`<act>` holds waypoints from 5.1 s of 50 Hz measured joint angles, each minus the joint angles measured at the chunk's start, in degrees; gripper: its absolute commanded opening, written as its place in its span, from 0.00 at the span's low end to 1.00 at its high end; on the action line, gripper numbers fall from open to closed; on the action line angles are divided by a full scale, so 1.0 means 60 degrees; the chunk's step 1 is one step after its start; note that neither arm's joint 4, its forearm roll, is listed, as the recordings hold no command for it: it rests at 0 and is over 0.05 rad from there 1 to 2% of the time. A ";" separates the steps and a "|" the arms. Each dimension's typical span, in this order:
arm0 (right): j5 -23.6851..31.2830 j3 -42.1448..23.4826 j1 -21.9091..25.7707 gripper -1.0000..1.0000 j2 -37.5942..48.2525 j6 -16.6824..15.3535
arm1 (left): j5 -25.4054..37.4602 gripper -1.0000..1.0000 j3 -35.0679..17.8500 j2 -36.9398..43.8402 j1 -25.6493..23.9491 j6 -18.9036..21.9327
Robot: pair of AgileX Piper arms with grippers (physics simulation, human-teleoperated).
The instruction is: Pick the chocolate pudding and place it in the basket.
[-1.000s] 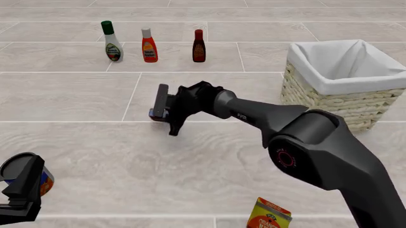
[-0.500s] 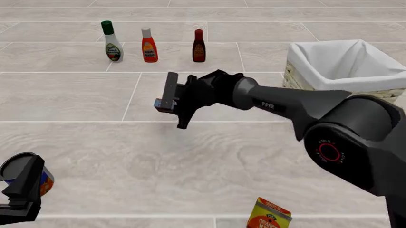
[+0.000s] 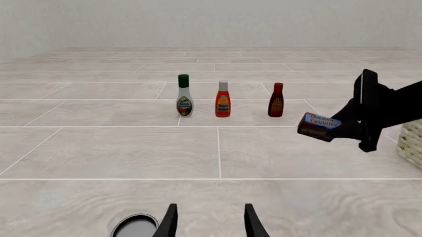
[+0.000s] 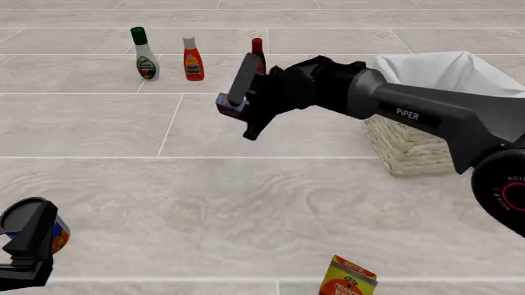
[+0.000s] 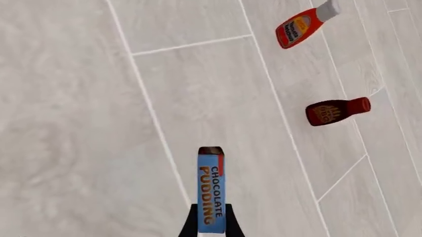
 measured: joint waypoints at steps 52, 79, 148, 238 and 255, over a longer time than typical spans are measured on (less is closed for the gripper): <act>0.0566 0.2053 -0.0992 0.00 -0.4238 0.2433 | 0.0000 1.00 0.0000 0.0000 0.0000 0.0000; 0.0910 0.2272 -0.2097 0.00 -0.5603 0.3308 | 0.0000 1.00 0.0000 0.0000 0.0000 0.0000; 0.1464 0.1785 -0.5292 0.00 -0.5885 0.3371 | 0.0000 1.00 0.0000 0.0000 0.0000 0.0000; 0.5727 -0.2611 -0.6913 0.00 -0.2968 0.1459 | 0.0000 1.00 0.0000 0.0000 0.0000 0.0000; 0.6734 -0.3678 -0.7152 0.00 -0.2126 0.1020 | 0.0000 1.00 0.0000 0.0000 0.0000 0.0000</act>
